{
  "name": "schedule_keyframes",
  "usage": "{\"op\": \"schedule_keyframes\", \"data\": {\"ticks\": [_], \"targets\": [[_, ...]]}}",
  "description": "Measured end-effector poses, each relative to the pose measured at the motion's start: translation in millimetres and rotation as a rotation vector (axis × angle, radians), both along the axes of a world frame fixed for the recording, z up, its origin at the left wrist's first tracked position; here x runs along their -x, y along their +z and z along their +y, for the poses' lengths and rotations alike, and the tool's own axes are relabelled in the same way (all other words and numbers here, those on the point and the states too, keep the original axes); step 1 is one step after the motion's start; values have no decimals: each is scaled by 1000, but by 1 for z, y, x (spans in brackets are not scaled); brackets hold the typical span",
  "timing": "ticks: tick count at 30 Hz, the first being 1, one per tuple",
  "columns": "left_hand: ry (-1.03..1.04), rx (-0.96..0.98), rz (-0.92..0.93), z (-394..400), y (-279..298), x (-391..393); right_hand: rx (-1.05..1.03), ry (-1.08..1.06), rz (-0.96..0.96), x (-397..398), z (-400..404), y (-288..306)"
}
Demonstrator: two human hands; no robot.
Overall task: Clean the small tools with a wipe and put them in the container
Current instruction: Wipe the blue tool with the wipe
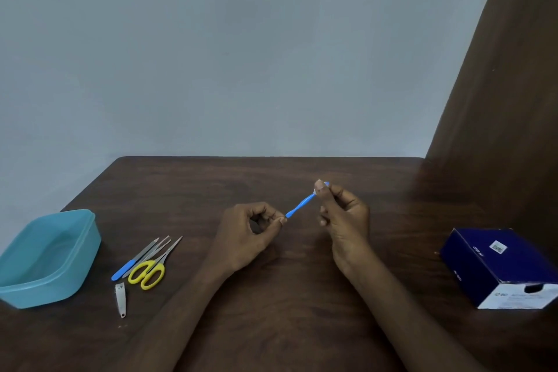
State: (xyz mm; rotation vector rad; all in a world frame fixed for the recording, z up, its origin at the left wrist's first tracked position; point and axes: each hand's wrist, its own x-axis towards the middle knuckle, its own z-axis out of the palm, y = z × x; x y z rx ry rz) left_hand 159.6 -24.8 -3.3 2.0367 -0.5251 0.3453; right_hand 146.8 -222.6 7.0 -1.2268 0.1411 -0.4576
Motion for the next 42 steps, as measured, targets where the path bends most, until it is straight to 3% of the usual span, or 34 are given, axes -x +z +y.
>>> {"op": "schedule_keyframes", "data": {"ticks": [3, 8, 14, 17, 22, 32, 42], "targets": [[-13, 0, -24, 0, 2, 1, 196, 120, 40, 5, 7, -4], [-79, 11, -7, -2, 5, 3, 329, 283, 18, 9, 15, -5], [-2, 196, 75, 0, 0, -3, 384, 240, -14, 7, 13, -7], [69, 332, 109, 2, 1, -5, 610, 222, -7, 5, 16, -17], [73, 261, -23, -2, 4, 2, 907, 88, -100, 5, 21, -22], [-84, 363, 128, -1, 6, -3, 811, 132, -61, 3, 17, -20], [-116, 368, 57, -1, 5, -3, 792, 186, -161, 1, 21, -23]]}}
